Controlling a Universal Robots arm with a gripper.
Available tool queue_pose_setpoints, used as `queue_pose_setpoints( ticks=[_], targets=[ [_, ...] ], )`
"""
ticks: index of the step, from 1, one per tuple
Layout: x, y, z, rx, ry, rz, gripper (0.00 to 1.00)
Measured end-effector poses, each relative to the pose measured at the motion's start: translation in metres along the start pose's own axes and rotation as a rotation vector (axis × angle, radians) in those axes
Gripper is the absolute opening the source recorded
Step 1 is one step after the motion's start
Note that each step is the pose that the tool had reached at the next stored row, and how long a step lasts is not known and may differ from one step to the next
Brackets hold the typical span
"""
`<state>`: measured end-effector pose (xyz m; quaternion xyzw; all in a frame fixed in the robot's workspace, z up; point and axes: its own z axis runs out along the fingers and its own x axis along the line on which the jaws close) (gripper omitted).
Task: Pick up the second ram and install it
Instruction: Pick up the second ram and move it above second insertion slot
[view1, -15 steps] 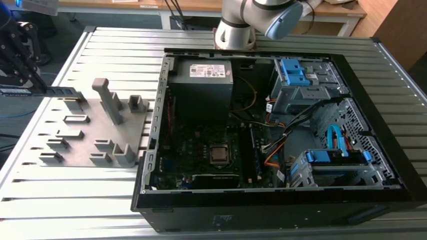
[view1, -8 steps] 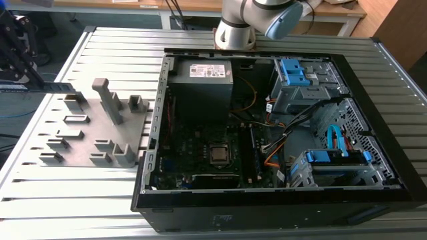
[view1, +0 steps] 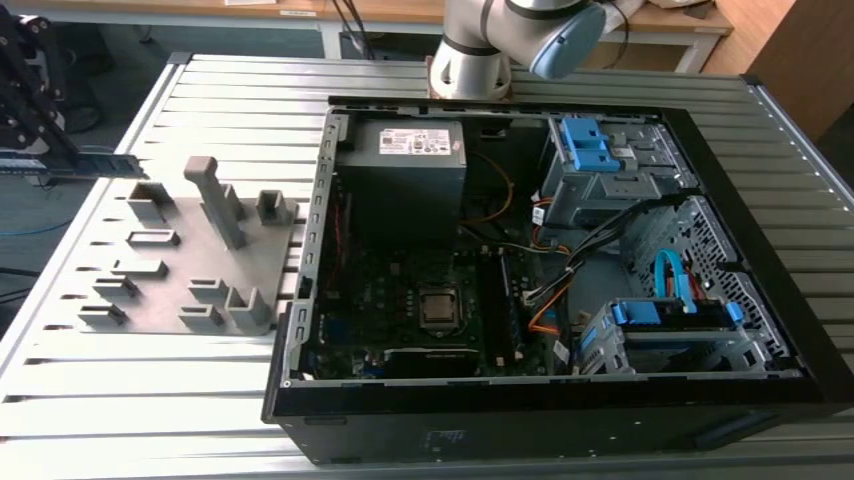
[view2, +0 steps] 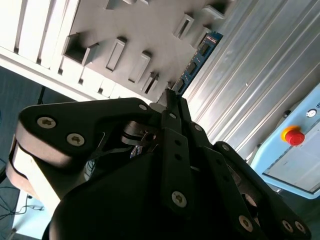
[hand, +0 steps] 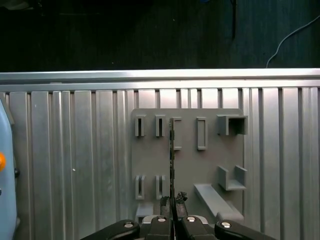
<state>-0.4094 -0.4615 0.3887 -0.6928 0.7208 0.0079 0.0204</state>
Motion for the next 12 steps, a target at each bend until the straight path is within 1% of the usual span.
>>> queue_pose_setpoints(
  ticks=[5,12],
  targets=[
    [-0.0004,-0.0002,-0.0105,0.0000,-0.0002,0.000,0.14],
    [-0.0005,-0.0002,-0.0113,0.0000,-0.0023,0.000,0.14]
  ],
)
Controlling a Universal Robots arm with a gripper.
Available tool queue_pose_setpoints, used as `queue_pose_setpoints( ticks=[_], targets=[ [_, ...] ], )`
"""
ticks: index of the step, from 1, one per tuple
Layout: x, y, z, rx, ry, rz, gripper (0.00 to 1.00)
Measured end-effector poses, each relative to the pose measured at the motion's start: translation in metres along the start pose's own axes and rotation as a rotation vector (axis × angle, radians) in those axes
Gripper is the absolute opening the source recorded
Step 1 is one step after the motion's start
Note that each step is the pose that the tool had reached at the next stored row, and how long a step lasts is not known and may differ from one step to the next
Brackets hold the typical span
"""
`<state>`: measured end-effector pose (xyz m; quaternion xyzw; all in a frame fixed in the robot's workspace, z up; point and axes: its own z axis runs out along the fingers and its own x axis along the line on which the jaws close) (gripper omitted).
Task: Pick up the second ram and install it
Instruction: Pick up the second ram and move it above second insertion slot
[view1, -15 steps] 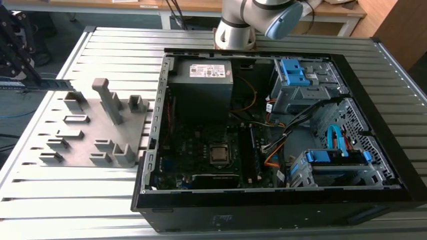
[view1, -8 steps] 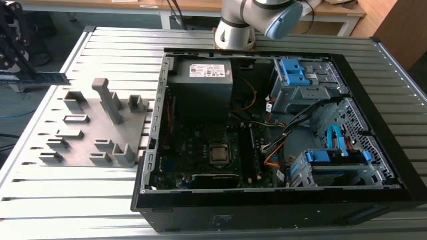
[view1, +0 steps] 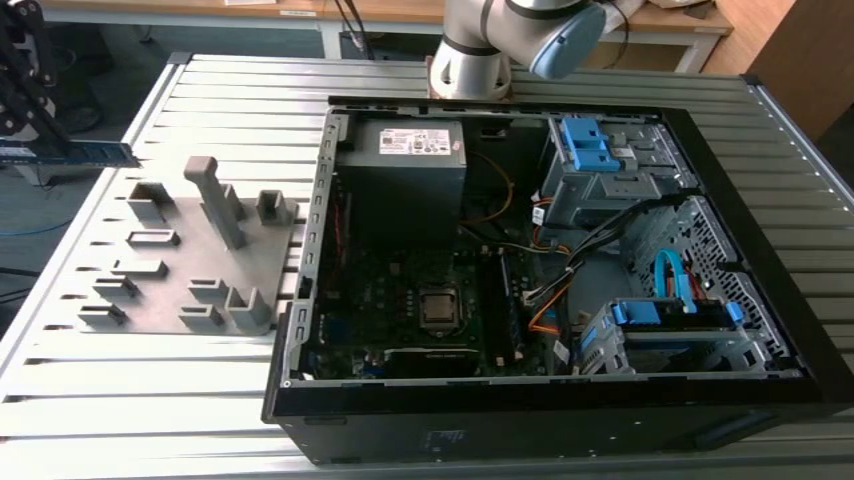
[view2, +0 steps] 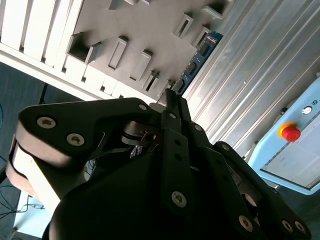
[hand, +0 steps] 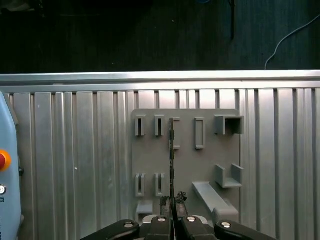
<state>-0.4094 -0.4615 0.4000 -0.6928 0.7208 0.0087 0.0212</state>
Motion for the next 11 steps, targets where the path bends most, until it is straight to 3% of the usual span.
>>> queue_pose_setpoints(
  ticks=[5,11],
  targets=[
    [-0.0001,-0.0033,0.0001,0.0000,0.0013,0.000,0.14],
    [-0.0006,-0.0166,0.0004,0.0000,0.0016,0.000,0.14]
  ],
)
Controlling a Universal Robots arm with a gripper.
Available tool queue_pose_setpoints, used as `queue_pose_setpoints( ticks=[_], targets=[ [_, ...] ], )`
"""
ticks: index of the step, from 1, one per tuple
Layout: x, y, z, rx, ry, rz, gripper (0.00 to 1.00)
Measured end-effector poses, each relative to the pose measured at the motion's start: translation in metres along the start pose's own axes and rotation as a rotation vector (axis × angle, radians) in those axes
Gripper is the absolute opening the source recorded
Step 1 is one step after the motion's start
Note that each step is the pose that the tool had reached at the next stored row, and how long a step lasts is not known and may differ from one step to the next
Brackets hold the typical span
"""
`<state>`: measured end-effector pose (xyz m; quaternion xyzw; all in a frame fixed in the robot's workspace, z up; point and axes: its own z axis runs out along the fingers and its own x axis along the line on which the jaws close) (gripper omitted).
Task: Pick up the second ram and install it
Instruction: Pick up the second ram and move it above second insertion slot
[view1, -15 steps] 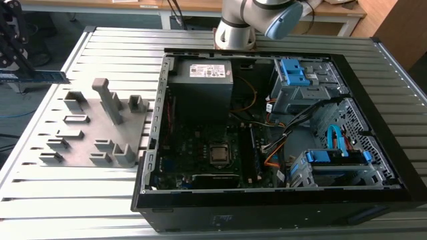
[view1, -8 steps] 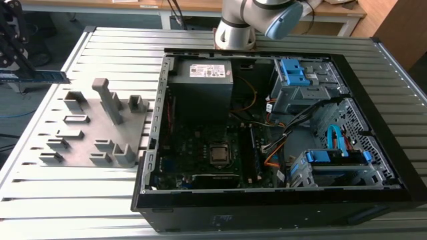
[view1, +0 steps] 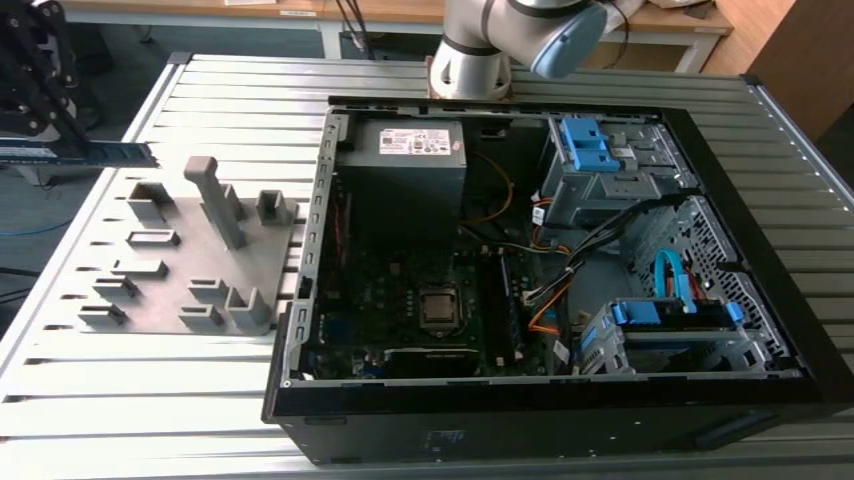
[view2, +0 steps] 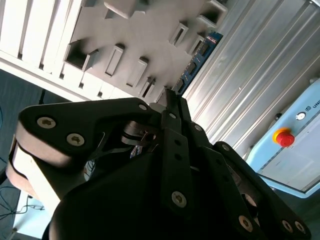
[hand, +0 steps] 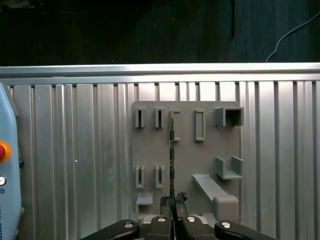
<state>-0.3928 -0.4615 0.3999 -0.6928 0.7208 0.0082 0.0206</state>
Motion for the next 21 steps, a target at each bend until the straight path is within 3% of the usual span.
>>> queue_pose_setpoints(
  ticks=[21],
  targets=[
    [-0.0016,-0.0398,0.0008,0.0001,-0.0001,0.000,0.14]
  ],
)
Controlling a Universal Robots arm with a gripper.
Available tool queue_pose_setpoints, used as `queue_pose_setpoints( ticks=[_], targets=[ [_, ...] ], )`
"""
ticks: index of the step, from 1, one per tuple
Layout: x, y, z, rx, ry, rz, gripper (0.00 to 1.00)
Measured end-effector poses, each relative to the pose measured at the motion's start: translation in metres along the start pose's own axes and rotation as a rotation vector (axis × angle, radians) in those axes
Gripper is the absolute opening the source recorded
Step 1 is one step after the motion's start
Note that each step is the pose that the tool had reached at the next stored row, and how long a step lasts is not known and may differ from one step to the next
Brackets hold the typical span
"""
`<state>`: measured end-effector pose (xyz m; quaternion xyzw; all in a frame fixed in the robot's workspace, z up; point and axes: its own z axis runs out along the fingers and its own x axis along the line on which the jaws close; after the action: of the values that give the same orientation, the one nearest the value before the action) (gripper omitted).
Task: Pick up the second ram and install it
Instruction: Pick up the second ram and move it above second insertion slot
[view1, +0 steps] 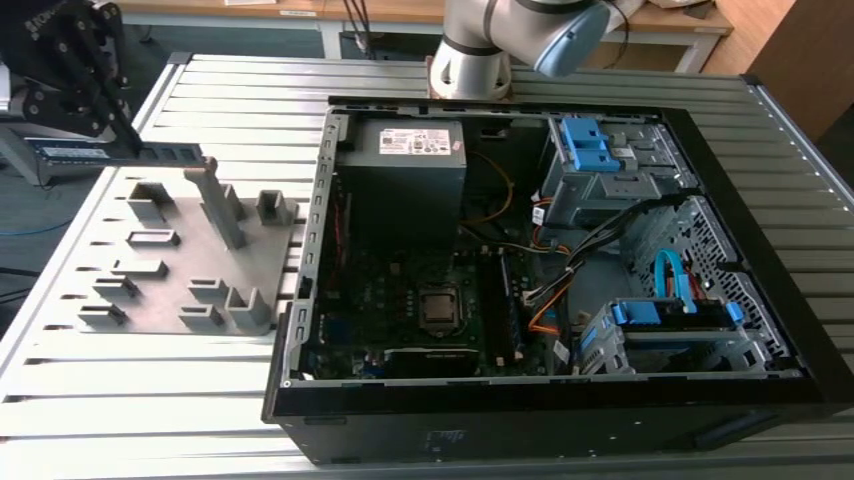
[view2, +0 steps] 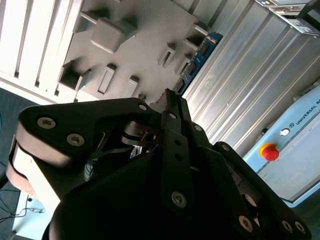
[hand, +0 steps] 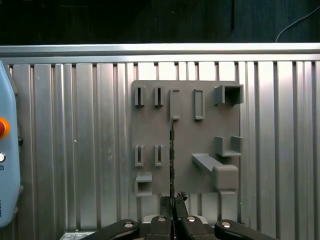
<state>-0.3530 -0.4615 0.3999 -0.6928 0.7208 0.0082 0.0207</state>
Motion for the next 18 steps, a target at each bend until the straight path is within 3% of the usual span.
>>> queue_pose_setpoints(
  ticks=[18],
  targets=[
    [-0.0013,-0.0333,0.0006,0.0000,0.0000,0.000,0.14]
  ],
)
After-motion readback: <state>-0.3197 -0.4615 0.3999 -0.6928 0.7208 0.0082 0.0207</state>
